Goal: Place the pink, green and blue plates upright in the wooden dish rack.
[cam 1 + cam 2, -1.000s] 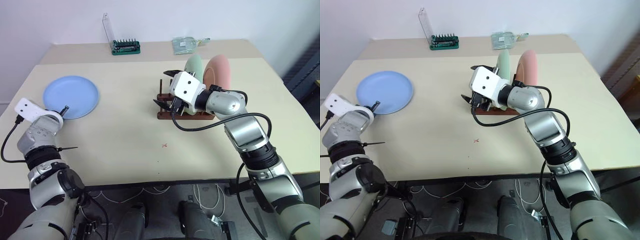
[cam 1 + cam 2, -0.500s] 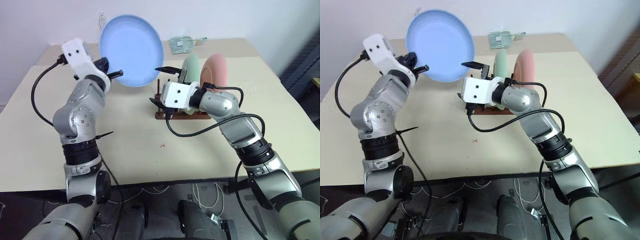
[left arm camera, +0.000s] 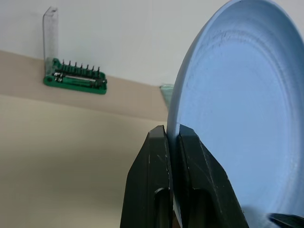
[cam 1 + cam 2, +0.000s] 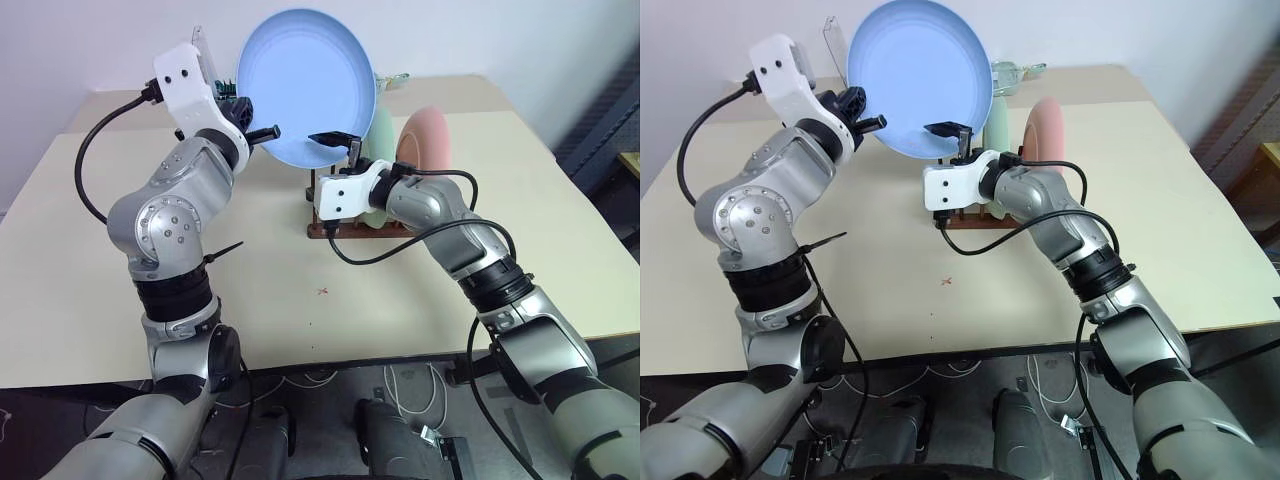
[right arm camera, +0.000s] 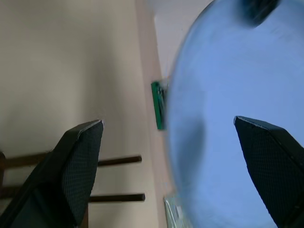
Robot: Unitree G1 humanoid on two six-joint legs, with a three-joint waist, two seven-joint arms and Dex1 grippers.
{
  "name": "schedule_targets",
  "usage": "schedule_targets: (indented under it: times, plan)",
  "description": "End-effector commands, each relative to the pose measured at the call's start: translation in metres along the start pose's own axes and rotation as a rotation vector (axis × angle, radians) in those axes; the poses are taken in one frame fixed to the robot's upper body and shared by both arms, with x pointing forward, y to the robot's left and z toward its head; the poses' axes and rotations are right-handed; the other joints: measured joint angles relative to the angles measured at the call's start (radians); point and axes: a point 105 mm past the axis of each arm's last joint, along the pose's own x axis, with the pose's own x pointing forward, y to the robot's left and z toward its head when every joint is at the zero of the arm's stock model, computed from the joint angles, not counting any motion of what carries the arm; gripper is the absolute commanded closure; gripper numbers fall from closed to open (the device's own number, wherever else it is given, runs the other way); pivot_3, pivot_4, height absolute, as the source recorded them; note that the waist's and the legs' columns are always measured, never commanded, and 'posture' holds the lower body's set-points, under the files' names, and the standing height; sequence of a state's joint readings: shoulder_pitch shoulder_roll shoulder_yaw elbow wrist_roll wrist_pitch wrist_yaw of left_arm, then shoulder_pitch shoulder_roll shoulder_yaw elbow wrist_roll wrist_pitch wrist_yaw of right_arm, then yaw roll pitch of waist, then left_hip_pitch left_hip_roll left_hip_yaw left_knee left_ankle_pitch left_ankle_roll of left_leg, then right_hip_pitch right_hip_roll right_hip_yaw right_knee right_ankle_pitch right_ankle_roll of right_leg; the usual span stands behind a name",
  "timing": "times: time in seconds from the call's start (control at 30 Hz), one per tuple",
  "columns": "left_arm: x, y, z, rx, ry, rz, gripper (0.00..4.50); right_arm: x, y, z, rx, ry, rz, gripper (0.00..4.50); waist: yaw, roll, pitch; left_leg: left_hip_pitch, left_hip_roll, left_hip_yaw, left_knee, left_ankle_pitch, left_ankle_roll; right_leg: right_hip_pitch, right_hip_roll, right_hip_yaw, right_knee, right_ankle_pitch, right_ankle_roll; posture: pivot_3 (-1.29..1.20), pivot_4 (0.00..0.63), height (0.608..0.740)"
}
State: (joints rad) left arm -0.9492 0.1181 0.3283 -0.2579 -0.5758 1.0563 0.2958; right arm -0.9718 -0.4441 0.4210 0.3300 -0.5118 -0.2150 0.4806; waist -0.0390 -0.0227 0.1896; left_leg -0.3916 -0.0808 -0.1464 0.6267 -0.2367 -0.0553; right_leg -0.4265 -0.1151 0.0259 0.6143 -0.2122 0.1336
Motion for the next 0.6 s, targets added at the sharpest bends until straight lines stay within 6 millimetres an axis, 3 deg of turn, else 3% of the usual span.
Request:
schedule_targets:
  times: [0.03,0.23,0.33,0.53,0.57,0.6]
  plan:
    - [-0.006,-0.009,0.022,0.014,-0.078,-0.028,4.5,0.005,-0.022,0.011,-0.057,-0.038,-0.068,1.4,0.0,0.0,0.0,0.0,0.0,0.0,0.0,0.0,0.0,0.0,0.0,0.0,0.0,0.0,0.0,0.0,0.15,0.74]
    - [-0.007,-0.006,0.022,0.009,-0.077,-0.018,4.5,0.007,-0.023,0.012,-0.076,-0.044,-0.081,4.46,0.0,0.0,0.0,0.0,0.0,0.0,0.0,0.0,0.0,0.0,0.0,0.0,0.0,0.0,0.0,0.0,0.15,0.74]
    - [-0.007,-0.005,0.024,-0.065,-0.106,-0.028,3.5,0.006,-0.025,0.013,-0.1,-0.044,-0.097,4.5,0.001,0.0,0.0,0.0,0.0,0.0,0.0,0.0,0.0,0.0,0.0,0.0,0.0,0.0,0.0,0.0,0.15,0.74]
    - [-0.012,0.004,0.056,-0.196,-0.279,-0.002,0.33,0.006,-0.024,0.016,-0.11,-0.056,-0.098,4.5,0.001,0.0,0.0,0.0,0.0,0.0,0.0,0.0,0.0,0.0,0.0,0.0,0.0,0.0,0.0,0.0,0.15,0.74]
    - [-0.014,0.01,0.065,-0.225,-0.324,0.012,0.04,0.006,-0.024,0.017,-0.113,-0.061,-0.099,4.5,0.0,0.0,0.0,0.0,0.0,0.0,0.0,0.0,0.0,0.0,0.0,0.0,0.0,0.0,0.0,0.0,0.15,0.74]
    - [-0.016,0.013,0.07,-0.243,-0.352,0.02,0.04,0.006,-0.024,0.017,-0.115,-0.065,-0.1,4.5,0.0,0.0,0.0,0.0,0.0,0.0,0.0,0.0,0.0,0.0,0.0,0.0,0.0,0.0,0.0,0.0,0.15,0.74]
